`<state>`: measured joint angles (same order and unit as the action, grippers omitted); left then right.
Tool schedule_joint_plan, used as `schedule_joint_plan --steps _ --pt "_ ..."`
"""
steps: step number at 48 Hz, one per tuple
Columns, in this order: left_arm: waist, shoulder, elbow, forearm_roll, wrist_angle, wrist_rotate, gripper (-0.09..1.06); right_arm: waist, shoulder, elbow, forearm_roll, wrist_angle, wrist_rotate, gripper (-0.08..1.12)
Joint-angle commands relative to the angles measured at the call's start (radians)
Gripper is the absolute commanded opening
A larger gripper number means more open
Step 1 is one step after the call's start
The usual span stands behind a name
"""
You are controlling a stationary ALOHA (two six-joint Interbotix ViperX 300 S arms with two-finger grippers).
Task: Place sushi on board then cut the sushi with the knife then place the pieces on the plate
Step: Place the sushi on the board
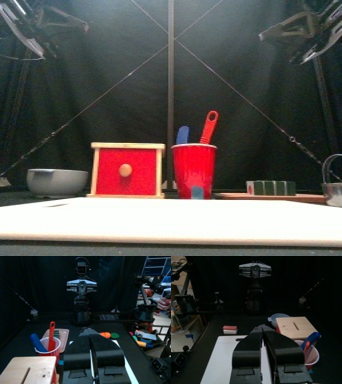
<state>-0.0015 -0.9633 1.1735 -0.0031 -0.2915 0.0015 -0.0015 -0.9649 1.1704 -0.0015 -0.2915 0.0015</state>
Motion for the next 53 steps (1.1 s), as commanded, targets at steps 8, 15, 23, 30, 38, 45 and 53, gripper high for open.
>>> schedule_joint_plan --steps 8,15,23,30,38,45,53 --pt "-0.011 0.144 -0.037 -0.002 -0.023 -0.003 -0.03 -0.06 0.02 -0.017 0.009 0.146 0.012 0.02" --pt "-0.011 0.222 -0.06 0.0 -0.023 0.003 -0.03 -0.13 0.032 -0.049 0.035 0.316 0.028 0.03" --pt "-0.008 0.279 -0.067 0.002 -0.032 0.005 -0.02 -0.255 0.089 -0.094 0.04 0.451 0.026 0.03" --pt "-0.005 0.295 -0.063 0.002 -0.032 0.005 -0.02 -0.345 0.173 -0.126 0.012 0.465 0.014 0.07" --pt "-0.002 0.295 -0.057 0.0 -0.032 0.005 -0.02 -0.439 0.302 -0.167 -0.054 0.474 0.02 0.31" --pt "-0.002 0.295 -0.04 0.0 -0.031 0.005 -0.02 -0.482 0.408 -0.198 -0.071 0.485 0.02 0.68" --pt "0.0 0.295 -0.025 0.0 -0.029 0.005 -0.02 -0.489 0.486 -0.229 -0.08 0.56 0.009 1.02"
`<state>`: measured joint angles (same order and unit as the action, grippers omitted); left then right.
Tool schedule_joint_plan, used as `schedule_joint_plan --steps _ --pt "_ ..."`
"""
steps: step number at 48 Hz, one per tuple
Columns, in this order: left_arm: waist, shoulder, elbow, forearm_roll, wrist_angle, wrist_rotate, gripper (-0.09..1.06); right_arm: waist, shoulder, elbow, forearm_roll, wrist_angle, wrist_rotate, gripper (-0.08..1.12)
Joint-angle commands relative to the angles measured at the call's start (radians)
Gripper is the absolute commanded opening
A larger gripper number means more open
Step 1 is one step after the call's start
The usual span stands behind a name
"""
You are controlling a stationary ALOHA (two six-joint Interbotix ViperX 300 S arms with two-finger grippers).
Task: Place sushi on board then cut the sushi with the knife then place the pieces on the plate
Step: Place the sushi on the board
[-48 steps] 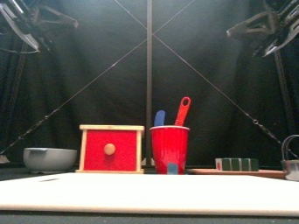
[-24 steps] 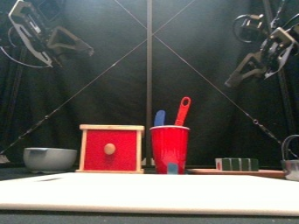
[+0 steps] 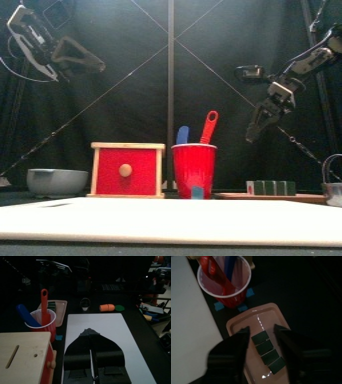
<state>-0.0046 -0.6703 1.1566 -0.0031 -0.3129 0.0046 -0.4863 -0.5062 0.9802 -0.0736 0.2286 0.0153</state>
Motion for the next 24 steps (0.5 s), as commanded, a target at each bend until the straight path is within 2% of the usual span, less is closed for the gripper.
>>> schedule_joint_plan --steps 1,14,24 --pt "0.003 0.002 -0.006 0.0 -0.008 0.002 -0.02 -0.005 0.032 -0.041 -0.011 0.054 -0.006 1.04" --pt "0.034 0.002 0.0 0.002 -0.005 0.002 -0.02 -0.012 0.071 -0.069 -0.155 0.216 -0.012 1.04" --pt "0.055 0.002 0.002 0.0 -0.003 0.002 -0.02 -0.026 0.114 -0.072 -0.192 0.23 -0.037 1.04"
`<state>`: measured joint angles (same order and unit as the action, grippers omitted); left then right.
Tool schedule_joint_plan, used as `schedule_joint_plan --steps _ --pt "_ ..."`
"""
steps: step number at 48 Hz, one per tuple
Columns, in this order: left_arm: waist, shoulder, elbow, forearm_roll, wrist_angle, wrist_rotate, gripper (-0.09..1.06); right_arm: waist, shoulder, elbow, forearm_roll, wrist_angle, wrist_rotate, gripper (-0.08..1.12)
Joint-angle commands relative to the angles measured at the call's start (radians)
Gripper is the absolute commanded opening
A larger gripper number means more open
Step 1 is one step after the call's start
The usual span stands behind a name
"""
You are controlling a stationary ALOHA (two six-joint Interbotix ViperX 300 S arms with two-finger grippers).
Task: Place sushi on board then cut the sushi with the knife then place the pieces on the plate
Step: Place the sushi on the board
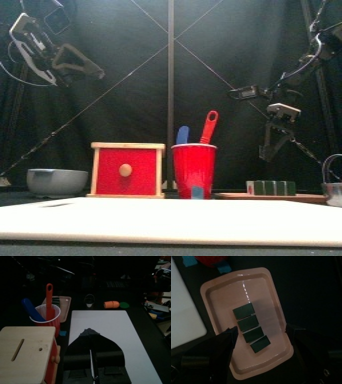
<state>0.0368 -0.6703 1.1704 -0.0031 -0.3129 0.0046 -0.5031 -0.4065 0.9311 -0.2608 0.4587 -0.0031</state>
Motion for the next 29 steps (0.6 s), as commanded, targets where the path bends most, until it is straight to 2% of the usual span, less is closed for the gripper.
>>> schedule_joint_plan --steps 1,6,23,29 --pt "0.015 0.002 -0.012 0.0 -0.003 0.002 -0.02 -0.011 0.021 -0.023 -0.003 0.0 -0.029 1.04" --pt "0.02 0.002 -0.012 0.0 -0.003 0.002 -0.02 -0.02 0.064 -0.028 0.038 0.0 -0.1 1.04" --pt "0.028 0.002 -0.012 -0.002 -0.003 -0.002 -0.02 -0.112 0.17 -0.048 0.331 -0.005 -0.477 1.04" --pt "0.029 0.002 -0.012 -0.003 -0.003 -0.002 -0.02 -0.146 0.199 -0.048 0.397 -0.011 -0.56 1.03"
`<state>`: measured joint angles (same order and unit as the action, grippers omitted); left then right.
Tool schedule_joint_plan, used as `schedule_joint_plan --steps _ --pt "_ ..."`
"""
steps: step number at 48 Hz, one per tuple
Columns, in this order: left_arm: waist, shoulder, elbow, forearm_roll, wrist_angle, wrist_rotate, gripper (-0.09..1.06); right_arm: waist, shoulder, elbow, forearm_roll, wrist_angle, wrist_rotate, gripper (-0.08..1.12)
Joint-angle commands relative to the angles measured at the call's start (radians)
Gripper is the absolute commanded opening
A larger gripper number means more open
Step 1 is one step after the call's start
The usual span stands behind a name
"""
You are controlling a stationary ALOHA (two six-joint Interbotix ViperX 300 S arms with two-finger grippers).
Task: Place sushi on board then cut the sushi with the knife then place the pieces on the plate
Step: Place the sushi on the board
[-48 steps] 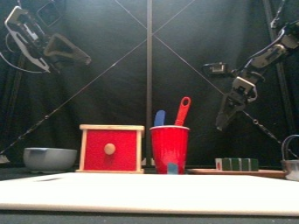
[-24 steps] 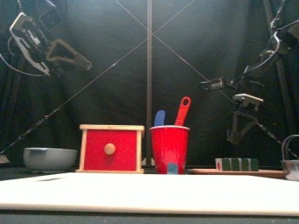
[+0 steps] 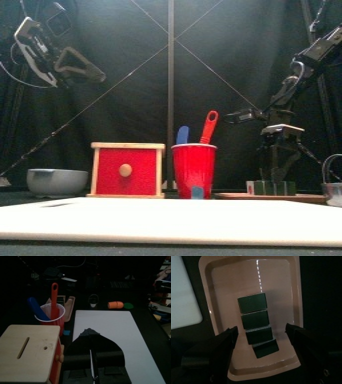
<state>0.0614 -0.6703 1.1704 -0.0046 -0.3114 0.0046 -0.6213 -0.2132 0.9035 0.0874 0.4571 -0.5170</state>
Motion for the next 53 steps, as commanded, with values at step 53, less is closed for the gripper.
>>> schedule_joint_plan --steps 53 --pt "0.014 0.002 -0.008 -0.002 -0.005 -0.002 -0.02 0.014 -0.123 -0.028 0.232 0.043 0.204 0.64"
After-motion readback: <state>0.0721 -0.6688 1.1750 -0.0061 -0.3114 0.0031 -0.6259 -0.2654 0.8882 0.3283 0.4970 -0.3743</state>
